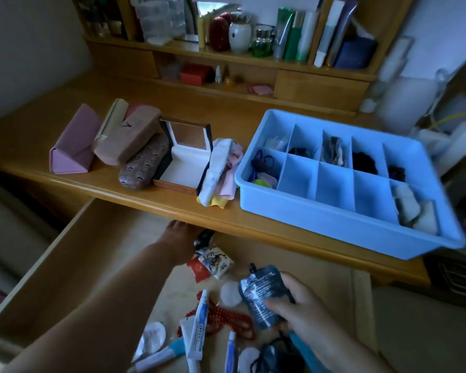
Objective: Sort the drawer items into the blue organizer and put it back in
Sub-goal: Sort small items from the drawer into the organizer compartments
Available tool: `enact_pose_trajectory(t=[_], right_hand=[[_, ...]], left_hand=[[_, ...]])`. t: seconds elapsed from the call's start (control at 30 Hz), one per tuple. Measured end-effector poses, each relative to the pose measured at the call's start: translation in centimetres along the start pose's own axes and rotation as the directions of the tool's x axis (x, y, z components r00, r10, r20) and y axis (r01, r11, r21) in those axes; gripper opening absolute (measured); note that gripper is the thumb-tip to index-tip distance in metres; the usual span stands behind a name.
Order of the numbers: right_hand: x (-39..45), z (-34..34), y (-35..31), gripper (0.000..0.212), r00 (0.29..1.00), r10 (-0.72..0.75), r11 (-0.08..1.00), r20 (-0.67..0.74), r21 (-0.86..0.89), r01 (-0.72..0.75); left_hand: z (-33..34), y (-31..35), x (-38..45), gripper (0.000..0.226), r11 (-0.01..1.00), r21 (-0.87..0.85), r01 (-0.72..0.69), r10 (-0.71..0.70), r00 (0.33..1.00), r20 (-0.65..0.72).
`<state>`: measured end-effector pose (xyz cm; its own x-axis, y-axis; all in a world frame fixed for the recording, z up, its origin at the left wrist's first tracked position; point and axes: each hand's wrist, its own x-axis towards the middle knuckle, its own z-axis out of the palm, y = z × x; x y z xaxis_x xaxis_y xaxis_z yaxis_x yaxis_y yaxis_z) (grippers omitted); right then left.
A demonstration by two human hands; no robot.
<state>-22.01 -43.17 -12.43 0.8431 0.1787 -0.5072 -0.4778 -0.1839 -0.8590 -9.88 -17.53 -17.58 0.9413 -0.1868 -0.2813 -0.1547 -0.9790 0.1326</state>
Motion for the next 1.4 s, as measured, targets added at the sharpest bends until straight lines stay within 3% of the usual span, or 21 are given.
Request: enact_pose_trajectory(t=[0.03, 0.1, 0.17, 0.2, 0.27, 0.4, 0.53, 0.6, 0.7, 0.8, 0.83, 0.93, 1.03, 1.1, 1.23, 1.4], right_hand=[[-0.6, -0.6, -0.3, 0.025, 0.999, -0.035, 0.998, -0.002, -0.046, 0.035], [-1.8, -1.8, -0.9, 0.025, 0.995, -0.101, 0.991, -0.004, -0.093, 0.100], [-3.0, -3.1, -1.7, 0.024, 0.988, -0.155, 0.986, -0.009, -0.068, 0.154], [-3.6, -3.8, -2.2, 0.024, 0.983, -0.181, 0.983, -0.013, -0.032, 0.181], [-4.7, -5.1, -3.0, 0.028, 0.966, -0.256, 0.965, -0.042, 0.050, 0.258], [-6.8, -8.3, -5.3, 0.032, 0.880, -0.440, 0.884, -0.182, 0.088, 0.460], [-7.4, -12.7, -8.1, 0.042, 0.748, -0.514, 0.847, -0.419, -0.111, 0.520], [-6.9, -14.4, -9.8, 0.050, 0.665, -0.569, 0.821, -0.484, -0.282, 0.497], [-4.7, -15.5, -12.0, 0.036, 0.646, -0.632, 0.748, -0.428, -0.556, 0.363], [-2.4, -15.8, -13.0, 0.022, 0.733, -0.580, 0.627, -0.355, -0.769, 0.124], [-1.8, -15.8, -13.2, 0.024, 0.775, -0.533, 0.584, -0.339, -0.810, 0.047], [-0.8, -15.6, -13.7, 0.025, 0.850, -0.415, 0.408, -0.326, -0.901, -0.147], [0.0, -15.3, -14.0, 0.022, 0.848, -0.432, 0.260, -0.307, -0.943, -0.209], [0.2, -15.3, -14.0, 0.020, 0.858, -0.424, 0.250, -0.291, -0.948, -0.198], [0.1, -15.9, -13.8, 0.015, 0.891, -0.363, 0.354, -0.272, -0.925, -0.138], [0.6, -16.1, -13.6, 0.009, 0.876, -0.400, 0.362, -0.269, -0.925, -0.119]], left_hand=[[-0.3, -0.2, 0.1, 0.051, 0.997, 0.074, -0.025, 0.025, 1.000, 0.004], [-0.7, 0.7, 0.1, 0.047, 0.992, 0.092, -0.092, 0.103, 0.987, -0.126], [-1.2, 1.2, -0.2, 0.034, 0.991, -0.113, -0.075, 0.030, 0.932, -0.361], [-1.3, 1.5, -0.8, 0.030, 0.979, -0.199, -0.039, -0.033, 0.937, -0.348], [-1.1, 1.6, -2.5, 0.027, 0.999, -0.031, -0.017, 0.012, 0.987, -0.161], [-1.6, 0.5, -6.6, 0.020, 0.997, -0.076, 0.014, -0.032, 0.968, -0.250], [-3.7, 3.1, -10.8, 0.032, 0.995, -0.097, -0.026, 0.005, 0.977, -0.211], [-5.1, 6.2, -12.3, 0.040, 0.970, -0.228, -0.090, 0.036, 0.973, -0.230], [-8.3, 11.9, -11.8, 0.032, 0.750, -0.629, -0.203, -0.032, 0.940, -0.340], [-12.0, 17.5, -9.2, 0.014, 0.391, -0.897, -0.205, -0.066, 0.966, -0.250], [-13.0, 19.1, -8.2, 0.012, 0.353, -0.917, -0.187, -0.052, 0.974, -0.218], [-15.0, 23.1, -4.8, 0.009, 0.511, -0.826, -0.239, -0.007, 0.959, -0.282], [-15.7, 25.8, -1.8, 0.012, 0.664, -0.686, -0.298, 0.034, 0.928, -0.370], [-16.0, 26.7, -0.3, 0.020, 0.711, -0.653, -0.262, 0.035, 0.940, -0.339], [-16.4, 27.3, 1.5, 0.017, 0.702, -0.673, -0.231, 0.014, 0.950, -0.311], [-14.5, 27.5, 1.5, 0.019, 0.850, -0.437, -0.295, 0.147, 0.929, -0.341]])
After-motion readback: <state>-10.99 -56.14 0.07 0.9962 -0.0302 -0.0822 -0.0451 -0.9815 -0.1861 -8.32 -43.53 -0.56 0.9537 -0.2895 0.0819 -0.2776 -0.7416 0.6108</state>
